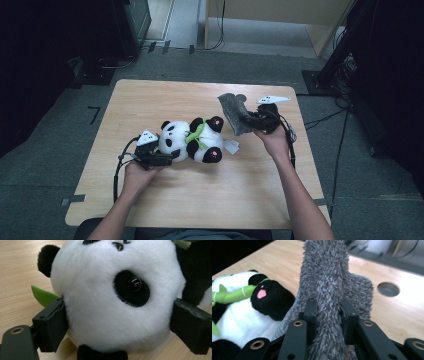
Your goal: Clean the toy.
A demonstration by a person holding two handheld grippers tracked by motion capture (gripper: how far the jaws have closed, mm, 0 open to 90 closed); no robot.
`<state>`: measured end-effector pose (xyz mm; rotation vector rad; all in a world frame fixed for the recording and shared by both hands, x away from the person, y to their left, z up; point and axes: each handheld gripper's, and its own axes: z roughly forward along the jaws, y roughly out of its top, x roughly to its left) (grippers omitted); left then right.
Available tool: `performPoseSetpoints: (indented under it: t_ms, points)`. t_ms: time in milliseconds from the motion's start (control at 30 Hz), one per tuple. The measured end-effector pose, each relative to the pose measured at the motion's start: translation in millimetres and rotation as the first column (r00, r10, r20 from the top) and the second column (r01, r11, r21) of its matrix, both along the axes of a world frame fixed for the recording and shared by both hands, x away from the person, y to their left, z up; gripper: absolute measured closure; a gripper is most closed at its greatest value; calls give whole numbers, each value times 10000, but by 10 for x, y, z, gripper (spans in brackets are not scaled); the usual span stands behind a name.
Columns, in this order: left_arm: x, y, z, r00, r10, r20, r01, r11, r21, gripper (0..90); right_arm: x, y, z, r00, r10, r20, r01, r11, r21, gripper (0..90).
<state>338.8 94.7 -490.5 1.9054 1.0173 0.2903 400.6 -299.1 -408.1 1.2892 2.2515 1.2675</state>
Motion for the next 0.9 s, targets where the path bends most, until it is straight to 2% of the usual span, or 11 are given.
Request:
performPoseSetpoints:
  t_ms: [67,133,200,333,500,633,800,833,900]
  points:
    - [3,1,2,10000,-1,-25,1,10000,-27,89,32,43,28,9996,93,-275,-98,9998,-180,721]
    - [9,0,7,10000,25,-69,-25,10000,-78,81,43,78,56,9997,153,-181,-157,9996,-215,721]
    - [25,-5,29,9998,-27,-185,28,10000,52,76,73,155,150,9996,247,-146,-251,9994,-228,721]
    - [36,-7,43,9996,-52,-288,54,10000,72,74,73,260,260,9993,354,-87,-355,9994,-49,721]
    - [36,-4,29,9999,-108,-109,109,9999,67,65,35,393,343,9986,518,102,-517,9986,-115,721]
    - [35,-6,32,9999,-103,-120,104,9999,86,64,28,562,434,9962,865,138,-862,9960,-238,721]
    - [37,-4,29,9999,-114,-99,114,9999,64,63,36,727,476,9921,1244,153,-1239,9917,-337,721]
    - [35,-4,29,9999,-125,-94,125,9999,79,64,62,843,472,9893,1458,80,-1454,9885,-407,721]
    - [30,-3,28,9999,-146,-74,147,9998,140,64,77,896,467,9876,1568,48,-1564,9867,-444,720]
